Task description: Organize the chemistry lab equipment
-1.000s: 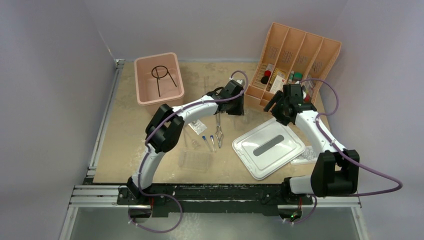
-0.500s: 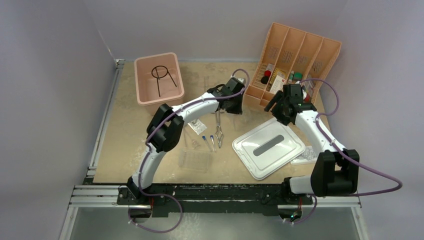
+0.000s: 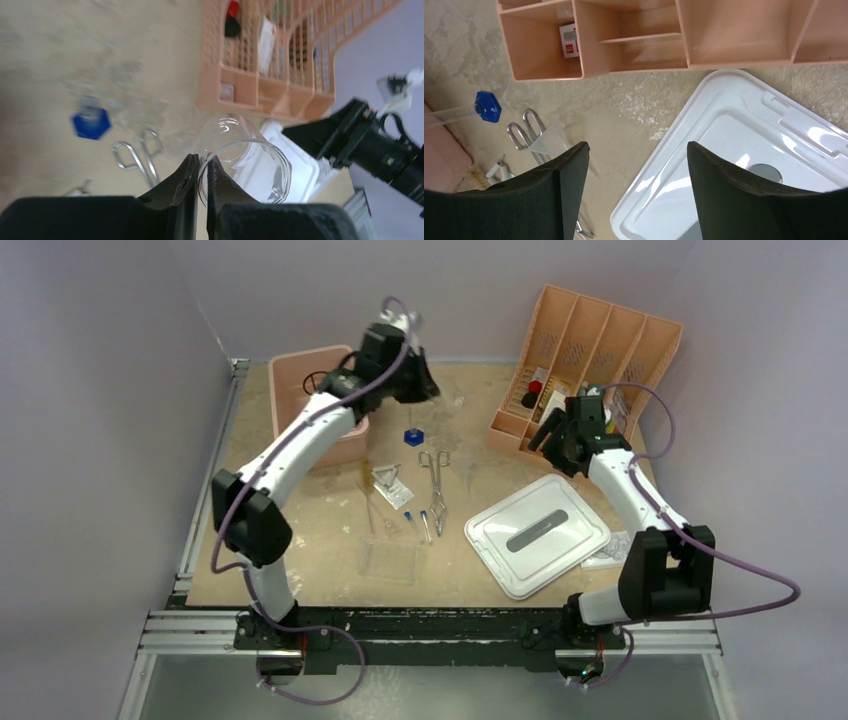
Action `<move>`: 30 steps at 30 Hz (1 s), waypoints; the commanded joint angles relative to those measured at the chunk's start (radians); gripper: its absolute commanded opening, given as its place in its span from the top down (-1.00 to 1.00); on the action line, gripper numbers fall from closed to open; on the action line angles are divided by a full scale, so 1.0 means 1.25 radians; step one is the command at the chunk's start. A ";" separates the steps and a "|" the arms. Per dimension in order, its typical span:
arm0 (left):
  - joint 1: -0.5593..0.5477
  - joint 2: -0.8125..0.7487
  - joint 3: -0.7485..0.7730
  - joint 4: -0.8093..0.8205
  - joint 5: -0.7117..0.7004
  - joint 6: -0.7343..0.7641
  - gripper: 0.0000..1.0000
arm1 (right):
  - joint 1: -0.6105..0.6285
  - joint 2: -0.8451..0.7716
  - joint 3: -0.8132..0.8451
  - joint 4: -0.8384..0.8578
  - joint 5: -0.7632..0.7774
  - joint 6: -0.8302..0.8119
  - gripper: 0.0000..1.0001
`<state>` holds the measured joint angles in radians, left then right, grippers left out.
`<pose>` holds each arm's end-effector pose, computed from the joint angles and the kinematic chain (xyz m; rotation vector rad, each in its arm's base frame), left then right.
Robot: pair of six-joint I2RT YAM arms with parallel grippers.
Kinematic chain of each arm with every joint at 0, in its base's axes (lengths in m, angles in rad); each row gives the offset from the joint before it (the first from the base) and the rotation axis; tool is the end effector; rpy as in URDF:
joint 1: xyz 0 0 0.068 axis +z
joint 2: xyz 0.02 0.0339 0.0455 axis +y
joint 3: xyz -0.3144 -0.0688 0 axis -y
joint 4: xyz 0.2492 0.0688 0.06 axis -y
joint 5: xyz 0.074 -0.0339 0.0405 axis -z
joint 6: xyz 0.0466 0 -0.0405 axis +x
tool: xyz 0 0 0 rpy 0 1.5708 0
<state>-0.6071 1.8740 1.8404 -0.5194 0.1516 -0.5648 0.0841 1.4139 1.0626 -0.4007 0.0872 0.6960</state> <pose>0.3796 -0.2723 0.4021 0.1420 2.2335 -0.8313 0.3127 0.0223 0.3124 0.7461 2.2151 0.2913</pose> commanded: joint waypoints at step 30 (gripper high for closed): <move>0.436 -0.047 -0.162 -0.197 -0.198 0.061 1.00 | 0.000 0.157 0.219 0.044 0.010 -0.031 -0.43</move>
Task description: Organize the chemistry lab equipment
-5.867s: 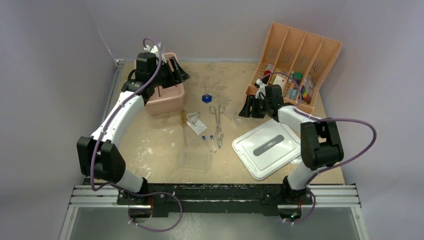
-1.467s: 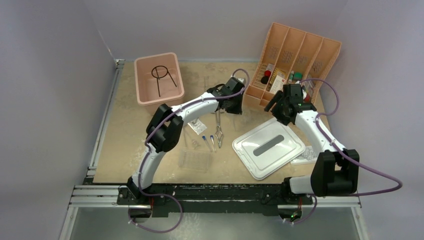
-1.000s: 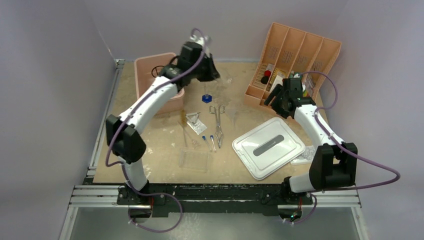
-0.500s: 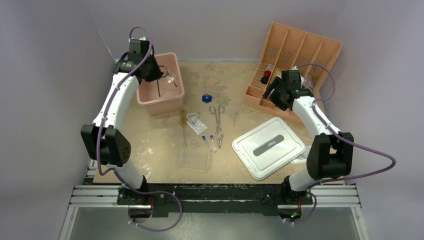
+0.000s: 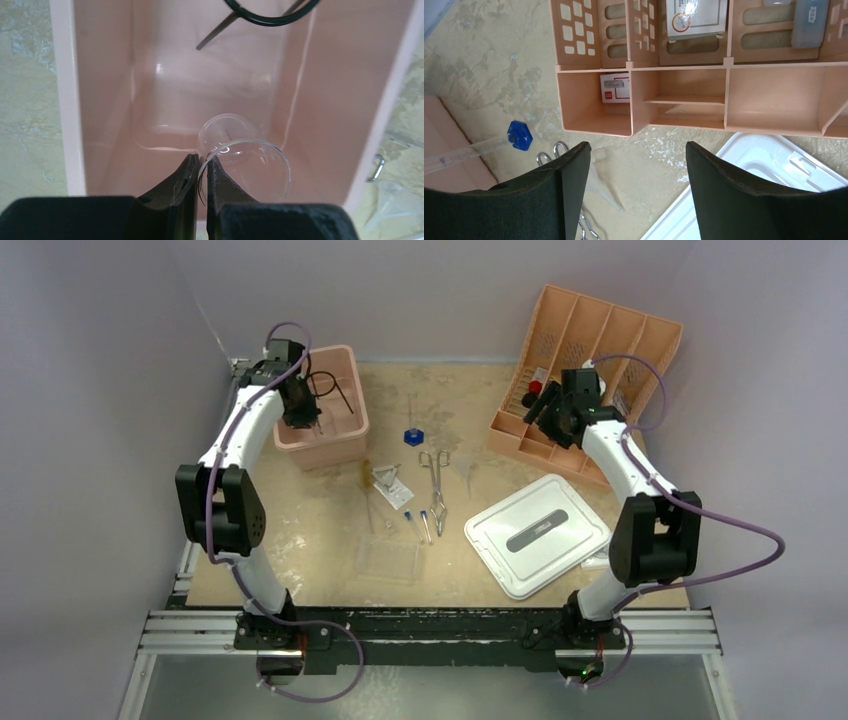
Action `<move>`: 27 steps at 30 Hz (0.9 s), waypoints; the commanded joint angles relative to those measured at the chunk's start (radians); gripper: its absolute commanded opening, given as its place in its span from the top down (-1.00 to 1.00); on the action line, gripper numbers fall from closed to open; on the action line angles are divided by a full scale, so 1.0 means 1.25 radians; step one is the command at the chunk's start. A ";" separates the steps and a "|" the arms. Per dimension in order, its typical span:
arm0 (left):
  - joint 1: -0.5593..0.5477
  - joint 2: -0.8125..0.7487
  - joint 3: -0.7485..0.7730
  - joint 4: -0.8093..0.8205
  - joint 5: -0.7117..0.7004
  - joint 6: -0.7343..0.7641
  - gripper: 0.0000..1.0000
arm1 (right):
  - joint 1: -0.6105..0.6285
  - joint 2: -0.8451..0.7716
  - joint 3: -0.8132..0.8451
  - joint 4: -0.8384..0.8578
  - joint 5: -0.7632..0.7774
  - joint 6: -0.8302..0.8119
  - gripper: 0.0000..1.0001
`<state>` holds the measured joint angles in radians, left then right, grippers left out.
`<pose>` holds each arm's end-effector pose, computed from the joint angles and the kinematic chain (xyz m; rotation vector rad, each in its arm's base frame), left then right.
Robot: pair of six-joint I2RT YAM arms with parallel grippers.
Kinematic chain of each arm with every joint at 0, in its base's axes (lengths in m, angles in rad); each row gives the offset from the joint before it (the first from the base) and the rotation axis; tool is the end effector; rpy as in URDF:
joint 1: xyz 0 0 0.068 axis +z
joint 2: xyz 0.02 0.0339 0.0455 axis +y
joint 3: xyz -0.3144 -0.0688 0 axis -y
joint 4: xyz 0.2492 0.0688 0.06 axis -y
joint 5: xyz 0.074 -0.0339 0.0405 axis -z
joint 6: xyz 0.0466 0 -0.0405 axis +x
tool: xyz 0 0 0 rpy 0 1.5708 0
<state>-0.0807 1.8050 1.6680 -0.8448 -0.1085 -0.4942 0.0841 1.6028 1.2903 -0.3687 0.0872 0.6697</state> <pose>0.4139 -0.0284 0.3447 -0.5636 2.4830 -0.0863 0.3782 0.0278 0.3324 0.6993 2.1565 0.3057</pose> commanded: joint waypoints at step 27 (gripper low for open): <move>-0.067 0.187 0.026 0.126 -0.045 -0.024 0.58 | 0.001 0.014 0.019 0.030 -0.002 -0.003 -0.41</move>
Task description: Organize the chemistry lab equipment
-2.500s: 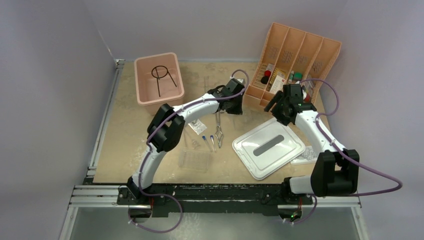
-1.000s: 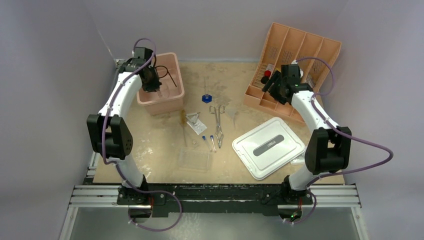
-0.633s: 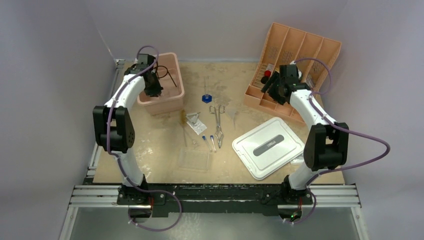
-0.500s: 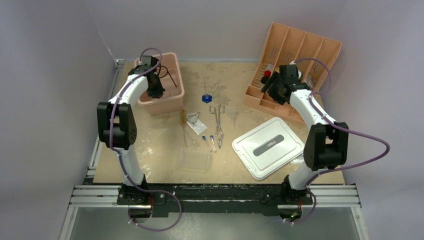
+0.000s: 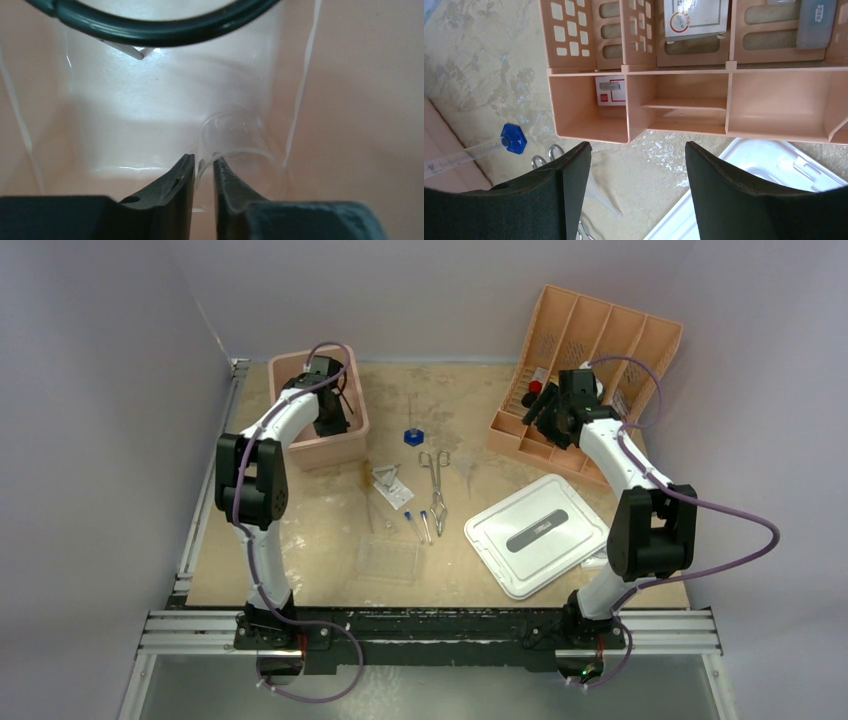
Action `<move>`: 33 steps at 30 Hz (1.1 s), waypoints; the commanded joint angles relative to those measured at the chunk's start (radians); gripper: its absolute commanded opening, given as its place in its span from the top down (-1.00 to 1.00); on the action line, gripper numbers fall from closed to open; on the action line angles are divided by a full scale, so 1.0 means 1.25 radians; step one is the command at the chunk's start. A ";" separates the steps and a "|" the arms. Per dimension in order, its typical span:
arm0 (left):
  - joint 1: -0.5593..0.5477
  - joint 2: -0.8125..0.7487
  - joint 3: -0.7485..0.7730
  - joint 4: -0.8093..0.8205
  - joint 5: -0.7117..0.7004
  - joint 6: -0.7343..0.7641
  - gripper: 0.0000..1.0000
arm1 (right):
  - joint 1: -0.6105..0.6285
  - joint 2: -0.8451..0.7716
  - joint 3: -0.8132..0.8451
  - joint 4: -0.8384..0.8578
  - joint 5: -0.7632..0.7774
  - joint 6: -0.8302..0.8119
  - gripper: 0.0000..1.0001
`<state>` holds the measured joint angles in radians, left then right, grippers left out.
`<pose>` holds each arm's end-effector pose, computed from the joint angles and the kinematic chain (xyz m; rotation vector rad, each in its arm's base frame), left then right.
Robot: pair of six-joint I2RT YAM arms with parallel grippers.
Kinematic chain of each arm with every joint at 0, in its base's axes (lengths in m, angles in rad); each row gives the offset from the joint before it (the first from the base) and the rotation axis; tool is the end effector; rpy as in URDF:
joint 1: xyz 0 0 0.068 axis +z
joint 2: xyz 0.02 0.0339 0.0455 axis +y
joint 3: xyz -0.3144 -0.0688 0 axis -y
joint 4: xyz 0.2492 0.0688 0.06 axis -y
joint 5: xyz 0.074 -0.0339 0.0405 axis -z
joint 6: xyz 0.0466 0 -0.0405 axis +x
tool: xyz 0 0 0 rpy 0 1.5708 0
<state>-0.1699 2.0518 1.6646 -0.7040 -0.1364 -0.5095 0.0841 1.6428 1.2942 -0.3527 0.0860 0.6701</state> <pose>0.4686 -0.0740 0.2471 -0.4905 2.5993 -0.0451 0.3883 0.0287 0.3207 0.7041 2.1757 0.2995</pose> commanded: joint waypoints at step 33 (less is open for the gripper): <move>-0.126 -0.512 -0.206 0.106 0.000 -0.052 -0.39 | 0.112 -0.101 -0.017 0.034 -0.033 -0.096 -0.43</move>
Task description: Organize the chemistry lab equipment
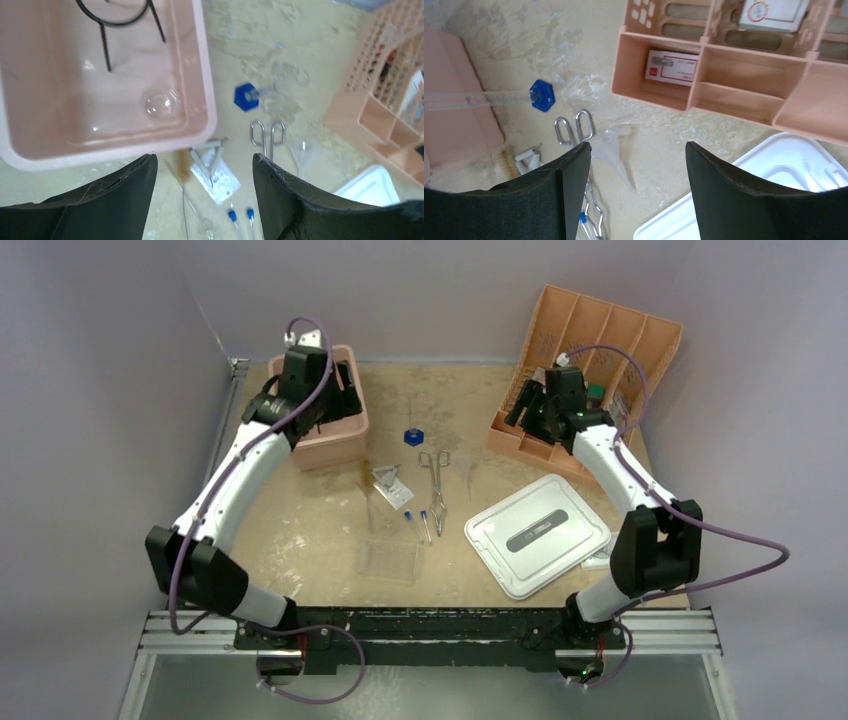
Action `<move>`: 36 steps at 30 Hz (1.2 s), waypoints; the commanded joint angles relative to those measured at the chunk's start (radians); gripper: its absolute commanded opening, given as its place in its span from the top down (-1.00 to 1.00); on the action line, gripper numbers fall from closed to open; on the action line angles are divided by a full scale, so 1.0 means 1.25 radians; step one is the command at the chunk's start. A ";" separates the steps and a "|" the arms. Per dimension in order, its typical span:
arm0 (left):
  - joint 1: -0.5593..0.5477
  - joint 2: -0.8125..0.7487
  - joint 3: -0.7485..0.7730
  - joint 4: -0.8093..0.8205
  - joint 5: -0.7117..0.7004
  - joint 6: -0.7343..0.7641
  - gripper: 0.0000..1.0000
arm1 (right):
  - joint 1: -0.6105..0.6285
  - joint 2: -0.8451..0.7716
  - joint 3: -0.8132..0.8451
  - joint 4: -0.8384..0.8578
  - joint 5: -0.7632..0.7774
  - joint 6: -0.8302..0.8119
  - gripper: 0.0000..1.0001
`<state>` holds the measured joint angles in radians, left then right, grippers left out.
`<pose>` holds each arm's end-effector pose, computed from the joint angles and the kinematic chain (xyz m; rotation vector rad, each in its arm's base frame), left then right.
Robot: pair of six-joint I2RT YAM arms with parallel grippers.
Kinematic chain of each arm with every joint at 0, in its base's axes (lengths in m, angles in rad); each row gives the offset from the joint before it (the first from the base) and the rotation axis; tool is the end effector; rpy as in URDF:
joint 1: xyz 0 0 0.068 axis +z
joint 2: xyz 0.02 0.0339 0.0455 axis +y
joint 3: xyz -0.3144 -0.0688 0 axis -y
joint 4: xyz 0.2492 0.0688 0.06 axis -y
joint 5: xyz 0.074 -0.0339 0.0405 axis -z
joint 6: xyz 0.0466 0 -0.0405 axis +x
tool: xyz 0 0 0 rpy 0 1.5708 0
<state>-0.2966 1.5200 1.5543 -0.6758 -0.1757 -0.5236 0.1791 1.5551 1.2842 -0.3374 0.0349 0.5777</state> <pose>0.3343 -0.0937 0.4243 -0.3474 2.1859 -0.2633 0.3645 0.0643 0.3501 0.4564 2.1579 0.3897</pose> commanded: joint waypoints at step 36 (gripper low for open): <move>-0.138 -0.020 -0.602 0.349 0.016 -0.118 0.51 | 0.173 -0.033 -0.071 -0.010 0.046 0.026 -0.43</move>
<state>-0.4671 1.4780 0.7792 -0.2630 -0.1432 -0.6872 0.3923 1.5028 1.1831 -0.3565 0.0692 0.5995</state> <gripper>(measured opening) 0.252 0.716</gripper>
